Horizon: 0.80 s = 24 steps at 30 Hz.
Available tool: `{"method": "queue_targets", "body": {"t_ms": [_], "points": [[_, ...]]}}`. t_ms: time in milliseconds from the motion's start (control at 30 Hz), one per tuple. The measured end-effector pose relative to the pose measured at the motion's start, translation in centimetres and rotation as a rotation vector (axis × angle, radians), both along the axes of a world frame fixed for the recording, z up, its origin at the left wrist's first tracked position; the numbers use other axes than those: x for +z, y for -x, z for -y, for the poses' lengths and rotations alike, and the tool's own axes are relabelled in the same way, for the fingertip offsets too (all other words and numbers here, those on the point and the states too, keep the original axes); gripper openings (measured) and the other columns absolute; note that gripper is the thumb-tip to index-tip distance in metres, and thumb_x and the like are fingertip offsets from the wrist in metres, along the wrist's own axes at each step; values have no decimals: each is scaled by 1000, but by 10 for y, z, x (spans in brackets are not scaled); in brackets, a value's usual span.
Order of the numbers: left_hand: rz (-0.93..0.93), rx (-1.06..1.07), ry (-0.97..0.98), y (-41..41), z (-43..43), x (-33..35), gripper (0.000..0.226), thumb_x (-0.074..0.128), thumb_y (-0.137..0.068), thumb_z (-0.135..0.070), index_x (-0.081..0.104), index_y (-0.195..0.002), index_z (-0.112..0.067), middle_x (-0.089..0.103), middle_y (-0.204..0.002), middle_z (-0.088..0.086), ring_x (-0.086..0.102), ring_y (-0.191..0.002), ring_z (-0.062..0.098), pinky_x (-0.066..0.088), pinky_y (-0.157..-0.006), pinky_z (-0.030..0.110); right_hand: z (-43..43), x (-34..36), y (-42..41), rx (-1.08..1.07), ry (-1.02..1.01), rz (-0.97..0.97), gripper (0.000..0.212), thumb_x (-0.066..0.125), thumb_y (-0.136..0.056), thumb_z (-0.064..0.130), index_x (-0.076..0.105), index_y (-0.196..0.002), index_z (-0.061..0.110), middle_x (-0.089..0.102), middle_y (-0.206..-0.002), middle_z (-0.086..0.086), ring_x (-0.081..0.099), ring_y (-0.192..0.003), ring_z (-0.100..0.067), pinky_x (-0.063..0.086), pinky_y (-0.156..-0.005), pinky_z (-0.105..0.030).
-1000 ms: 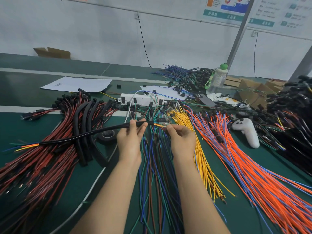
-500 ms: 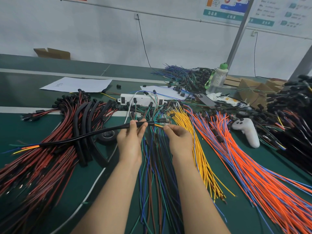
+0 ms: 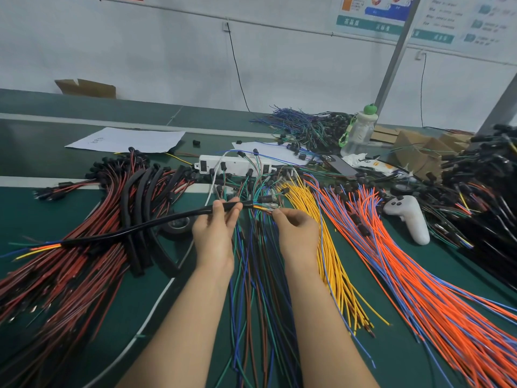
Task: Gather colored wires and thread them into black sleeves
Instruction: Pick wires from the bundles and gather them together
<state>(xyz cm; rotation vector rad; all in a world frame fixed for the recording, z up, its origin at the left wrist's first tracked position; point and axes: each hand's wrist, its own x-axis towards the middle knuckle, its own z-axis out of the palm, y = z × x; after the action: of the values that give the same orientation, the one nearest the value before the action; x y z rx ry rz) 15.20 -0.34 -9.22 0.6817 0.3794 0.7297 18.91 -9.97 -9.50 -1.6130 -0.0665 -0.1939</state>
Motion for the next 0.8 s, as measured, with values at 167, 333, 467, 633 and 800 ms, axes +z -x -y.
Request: {"method": "queue_targets", "body": {"t_ms": [167, 333, 467, 633, 800], "points": [[-12, -9, -9, 1, 1, 0, 18, 42, -100, -12, 51, -87, -2, 67, -87, 11, 70, -71, 8, 53, -65, 13, 0, 0, 1, -29, 16, 7, 10, 66, -88, 14, 67, -79, 17, 66, -76, 6, 59, -73, -6, 43, -65, -15], [-29, -21, -22, 1, 3, 0, 15, 43, -100, -12, 52, -94, -1, 67, -87, 11, 70, -71, 8, 53, -65, 13, 0, 1, 1, -35, -5, -30, 6, 66, -88, 16, 69, -83, 15, 67, -78, 4, 60, -75, -10, 43, -64, -16], [-16, -48, -12, 3, 4, 1, 16, 44, -100, -12, 53, -96, 0, 68, -88, 11, 70, -72, 9, 54, -68, 13, -1, 2, 3, -13, -8, -1, 23, 68, -87, 21, 64, -108, 11, 66, -100, -3, 61, -98, -20, 49, -84, -29], [-81, -272, -190, 17, 2, 20, 24, 41, -100, -16, 57, -89, -2, 68, -87, 11, 70, -71, 10, 55, -66, 16, -5, 1, 7, 106, 206, 193, 59, 70, -85, 17, 42, -138, 12, 56, -120, 1, 49, -120, -21, 37, -107, -40], [-845, -345, -1385, 41, -38, 65, 31, 53, -92, -42, 62, -81, -14, 70, -78, 2, 70, -74, 21, 57, -75, 37, 3, 7, 4, 97, 182, 211, 23, 62, -90, 6, 57, -110, 17, 63, -105, 3, 60, -102, -16, 46, -97, -43]]}}
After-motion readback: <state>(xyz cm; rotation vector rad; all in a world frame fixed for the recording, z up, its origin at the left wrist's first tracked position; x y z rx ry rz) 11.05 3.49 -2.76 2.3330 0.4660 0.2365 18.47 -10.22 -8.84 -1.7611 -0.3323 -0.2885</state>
